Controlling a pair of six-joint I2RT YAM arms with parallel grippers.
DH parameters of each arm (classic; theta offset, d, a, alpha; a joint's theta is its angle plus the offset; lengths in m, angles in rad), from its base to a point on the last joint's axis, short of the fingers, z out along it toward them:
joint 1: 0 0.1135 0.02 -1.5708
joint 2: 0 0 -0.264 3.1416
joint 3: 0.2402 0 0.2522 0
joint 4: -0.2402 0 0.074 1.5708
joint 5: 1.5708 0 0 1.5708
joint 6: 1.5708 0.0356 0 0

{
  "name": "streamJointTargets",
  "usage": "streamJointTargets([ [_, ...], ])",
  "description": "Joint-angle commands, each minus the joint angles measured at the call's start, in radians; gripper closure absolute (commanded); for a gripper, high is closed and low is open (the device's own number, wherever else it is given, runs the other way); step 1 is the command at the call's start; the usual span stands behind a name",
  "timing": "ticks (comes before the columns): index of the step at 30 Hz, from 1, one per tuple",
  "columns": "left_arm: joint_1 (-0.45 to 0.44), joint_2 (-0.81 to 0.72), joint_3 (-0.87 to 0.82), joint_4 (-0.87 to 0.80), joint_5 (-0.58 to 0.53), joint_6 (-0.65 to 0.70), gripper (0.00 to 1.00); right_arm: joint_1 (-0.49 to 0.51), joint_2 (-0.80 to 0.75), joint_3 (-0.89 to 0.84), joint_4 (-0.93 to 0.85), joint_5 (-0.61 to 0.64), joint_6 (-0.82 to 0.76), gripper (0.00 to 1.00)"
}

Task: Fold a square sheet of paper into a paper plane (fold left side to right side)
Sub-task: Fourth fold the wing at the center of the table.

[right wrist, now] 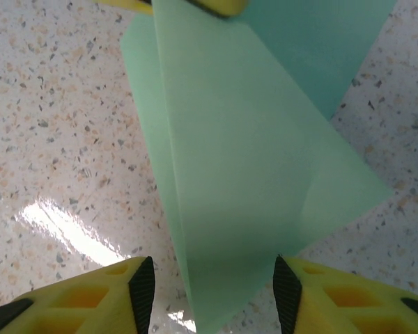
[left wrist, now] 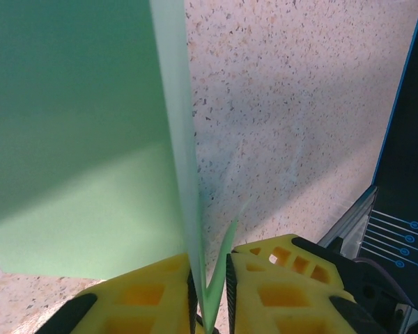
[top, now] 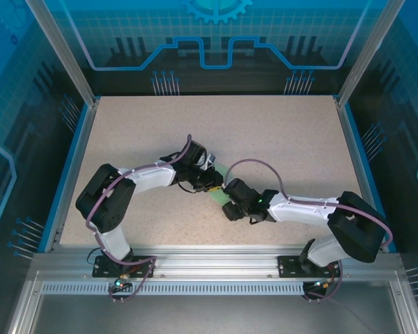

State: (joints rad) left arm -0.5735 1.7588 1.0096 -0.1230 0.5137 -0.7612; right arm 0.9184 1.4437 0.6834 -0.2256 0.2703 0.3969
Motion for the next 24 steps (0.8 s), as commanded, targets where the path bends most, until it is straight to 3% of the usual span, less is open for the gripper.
streamJointTargets([
  [1,-0.008,-0.021,0.03,-0.028,0.003,-0.009,0.8,0.017,0.029,0.039,0.033,0.026,0.007,0.51],
  [7,-0.008,-0.018,0.038,-0.033,0.002,-0.014,0.81,0.023,0.061,0.056,0.034,0.039,0.01,0.57],
  [14,-0.007,-0.022,0.04,-0.044,-0.003,-0.006,0.78,0.023,0.094,0.065,0.023,0.038,0.024,0.7],
  [19,-0.007,-0.037,0.043,-0.066,-0.018,0.008,0.67,0.022,0.107,0.067,0.016,0.029,0.027,0.83],
  [24,0.001,-0.077,0.048,-0.119,-0.043,0.039,0.54,0.021,0.116,0.061,0.015,0.012,0.033,0.88],
])
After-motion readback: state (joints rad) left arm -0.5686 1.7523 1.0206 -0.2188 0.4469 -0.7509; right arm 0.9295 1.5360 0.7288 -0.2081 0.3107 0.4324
